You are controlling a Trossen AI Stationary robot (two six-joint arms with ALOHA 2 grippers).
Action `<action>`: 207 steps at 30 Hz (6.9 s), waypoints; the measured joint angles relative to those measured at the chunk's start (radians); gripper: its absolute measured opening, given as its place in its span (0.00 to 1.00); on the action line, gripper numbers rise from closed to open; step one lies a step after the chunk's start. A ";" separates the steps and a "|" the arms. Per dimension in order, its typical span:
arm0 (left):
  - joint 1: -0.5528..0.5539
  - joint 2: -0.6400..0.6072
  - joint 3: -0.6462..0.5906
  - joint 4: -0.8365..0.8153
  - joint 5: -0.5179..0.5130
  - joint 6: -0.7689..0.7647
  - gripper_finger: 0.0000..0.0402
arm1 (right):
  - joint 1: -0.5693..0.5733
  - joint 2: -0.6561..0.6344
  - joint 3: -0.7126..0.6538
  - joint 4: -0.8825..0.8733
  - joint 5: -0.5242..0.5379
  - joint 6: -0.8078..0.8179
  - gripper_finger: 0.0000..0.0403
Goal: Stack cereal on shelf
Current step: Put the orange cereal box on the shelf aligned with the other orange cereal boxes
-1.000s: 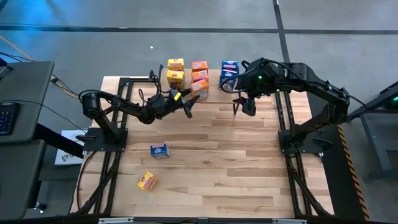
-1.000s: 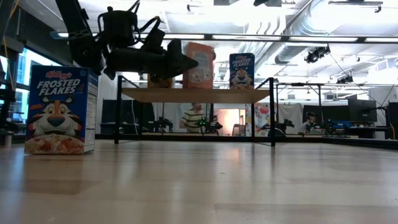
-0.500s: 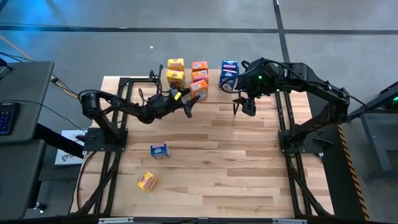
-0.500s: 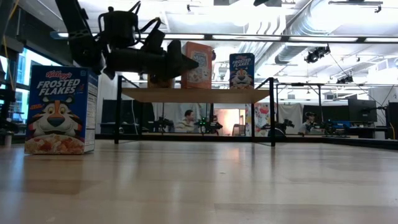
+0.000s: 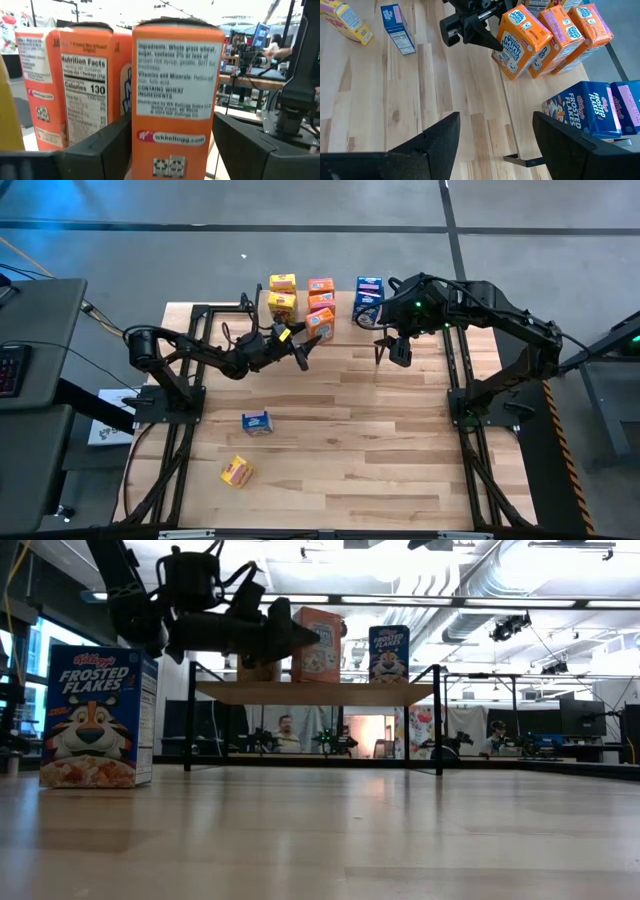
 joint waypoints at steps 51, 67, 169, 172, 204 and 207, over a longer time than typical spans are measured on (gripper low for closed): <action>0.001 -0.205 0.001 0.129 -0.006 0.044 0.62 | 0.000 0.000 0.000 0.000 0.001 0.000 0.60; -0.115 -0.439 0.001 -0.226 0.000 -0.085 0.62 | 0.000 0.010 0.000 0.087 0.001 0.048 0.60; -0.018 -0.165 0.158 -0.562 -0.061 -0.148 0.62 | 0.002 0.067 0.000 0.027 0.008 0.059 0.60; -0.022 -0.200 0.158 -0.559 -0.061 -0.127 0.62 | 0.002 0.067 0.000 0.027 0.008 0.059 0.60; -0.175 -0.264 0.158 -0.674 0.063 -0.035 0.62 | 0.002 0.067 0.000 0.029 0.008 0.060 0.60; -0.169 -0.214 0.158 -0.669 0.038 -0.035 0.62 | 0.002 0.067 0.000 0.029 0.008 0.067 0.60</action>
